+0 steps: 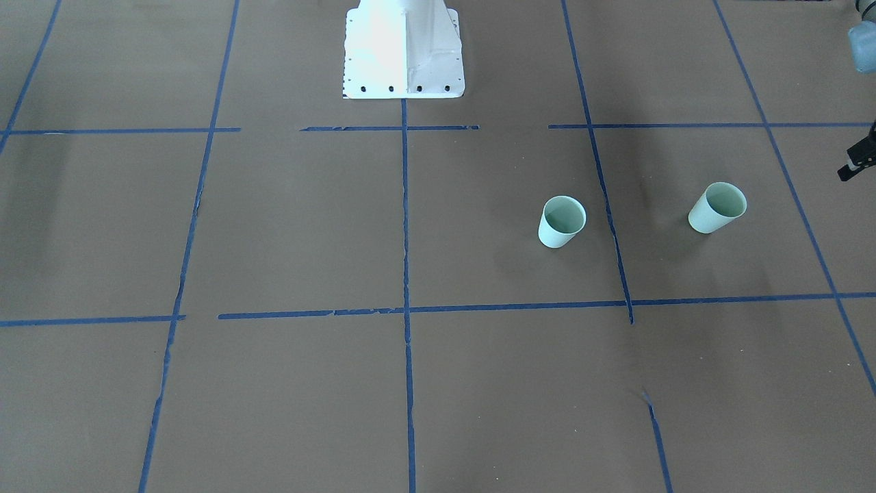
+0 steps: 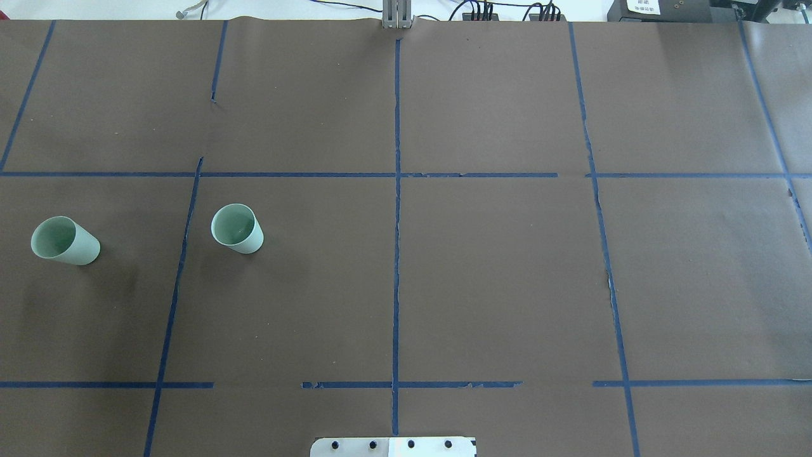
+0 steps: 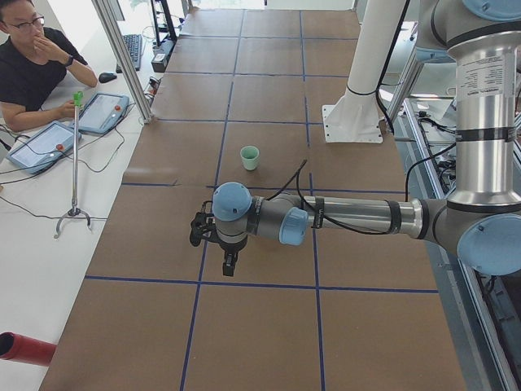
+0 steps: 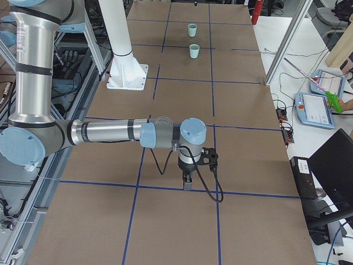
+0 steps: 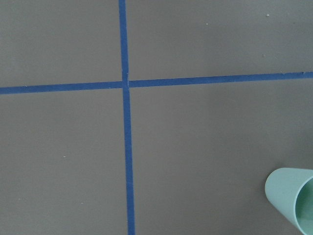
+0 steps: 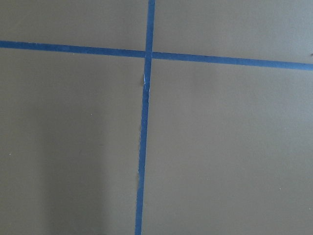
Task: Stack cups
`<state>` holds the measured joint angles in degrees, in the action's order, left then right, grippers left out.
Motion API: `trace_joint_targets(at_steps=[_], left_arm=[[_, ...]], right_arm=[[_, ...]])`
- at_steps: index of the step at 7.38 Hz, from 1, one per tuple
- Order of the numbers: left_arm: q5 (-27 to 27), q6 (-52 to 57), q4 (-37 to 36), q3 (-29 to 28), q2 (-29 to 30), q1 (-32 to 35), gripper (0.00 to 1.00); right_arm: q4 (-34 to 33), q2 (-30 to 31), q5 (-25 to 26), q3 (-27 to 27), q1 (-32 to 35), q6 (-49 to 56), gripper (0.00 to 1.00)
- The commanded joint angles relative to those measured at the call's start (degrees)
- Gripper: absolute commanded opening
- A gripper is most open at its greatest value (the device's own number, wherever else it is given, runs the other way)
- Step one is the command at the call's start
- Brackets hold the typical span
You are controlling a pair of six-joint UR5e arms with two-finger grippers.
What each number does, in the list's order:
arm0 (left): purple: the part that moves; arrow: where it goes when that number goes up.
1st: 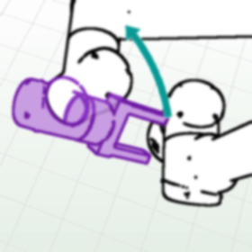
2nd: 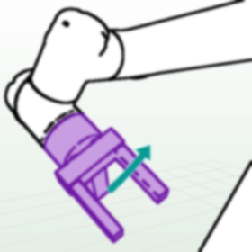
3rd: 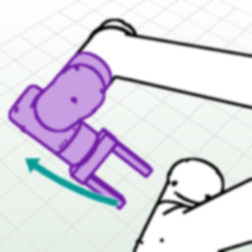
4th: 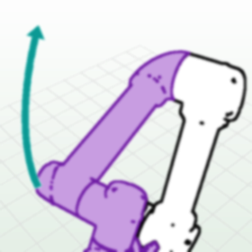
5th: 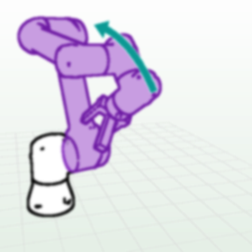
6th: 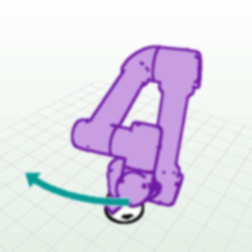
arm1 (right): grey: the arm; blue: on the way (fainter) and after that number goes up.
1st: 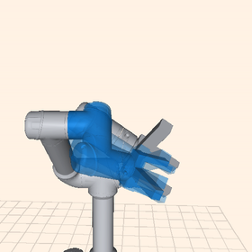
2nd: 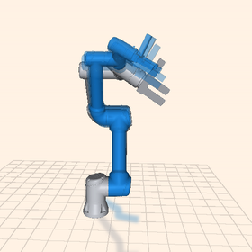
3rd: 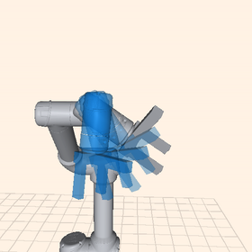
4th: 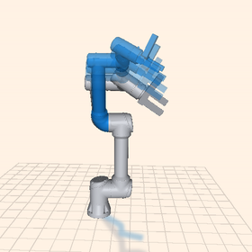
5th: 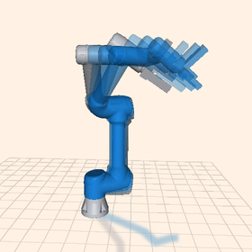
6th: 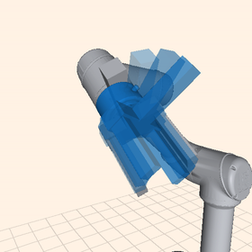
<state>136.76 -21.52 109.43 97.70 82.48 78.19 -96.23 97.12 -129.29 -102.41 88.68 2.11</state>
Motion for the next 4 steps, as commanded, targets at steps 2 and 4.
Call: trace_joint_targets(at_steps=[2, 4], left_arm=[[-4.8, -24.3, 9.6, 2.4, -0.9, -12.3, 1.00], [-9.0, -30.2, 13.2, 3.4, -1.3, -18.4, 1.00]], right_arm=[[0.0, 0.0, 0.0, -0.1, 0.0, 0.0, 1.00], [0.1, 0.0, 0.0, -0.1, 0.0, 0.0, 1.00]])
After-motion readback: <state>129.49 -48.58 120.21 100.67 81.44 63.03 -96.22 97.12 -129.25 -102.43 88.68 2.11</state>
